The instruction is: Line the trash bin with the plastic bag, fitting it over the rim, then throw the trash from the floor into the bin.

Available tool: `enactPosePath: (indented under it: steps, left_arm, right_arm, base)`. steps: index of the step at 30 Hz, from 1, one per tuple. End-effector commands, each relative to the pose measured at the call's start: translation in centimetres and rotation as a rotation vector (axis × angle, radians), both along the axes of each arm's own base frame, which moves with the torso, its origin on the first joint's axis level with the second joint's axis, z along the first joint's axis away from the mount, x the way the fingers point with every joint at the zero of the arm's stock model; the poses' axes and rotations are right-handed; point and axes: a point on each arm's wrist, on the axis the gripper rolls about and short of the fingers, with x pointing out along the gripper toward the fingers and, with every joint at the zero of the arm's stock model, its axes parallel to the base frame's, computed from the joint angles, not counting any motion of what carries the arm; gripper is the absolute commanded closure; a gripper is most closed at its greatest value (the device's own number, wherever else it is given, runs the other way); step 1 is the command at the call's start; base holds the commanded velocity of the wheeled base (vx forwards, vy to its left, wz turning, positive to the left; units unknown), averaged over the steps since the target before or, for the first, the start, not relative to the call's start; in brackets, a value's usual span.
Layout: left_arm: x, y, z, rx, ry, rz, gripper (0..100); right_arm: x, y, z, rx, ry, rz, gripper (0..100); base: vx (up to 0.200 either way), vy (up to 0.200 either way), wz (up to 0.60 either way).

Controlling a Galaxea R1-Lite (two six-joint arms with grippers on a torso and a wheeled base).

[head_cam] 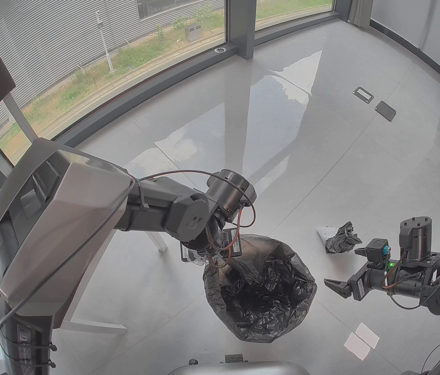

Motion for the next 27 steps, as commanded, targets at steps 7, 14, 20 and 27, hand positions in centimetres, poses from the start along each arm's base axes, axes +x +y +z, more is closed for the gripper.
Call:
enactPosePath:
  steps: [7,14,20,27]
  left_arm:
    - [1.4,-0.3,1.0,-0.043,-0.058,0.028,0]
    - [-0.8,-0.1,3.9,-0.054,-0.095,0.005,0]
    - [-4.5,0.2,5.8,-0.007,-0.133,-0.023,0]
    - [-8.5,1.9,8.2,-0.012,-0.187,-0.038,0]
  right_arm:
    - [-0.2,0.0,0.1,0.001,-0.001,0.000,0]
    - [-0.4,-0.1,-0.1,0.000,0.010,-0.002,0]
    - [-0.8,-0.5,-0.1,-0.001,0.018,-0.012,0]
    - [-0.7,-2.6,-0.9,-0.023,0.069,-0.097,0]
  base:
    - [0.000,0.000,0.00]
    - [0.000,0.000,0.00]
    - [0.000,0.000,0.00]
    - [0.000,0.000,0.00]
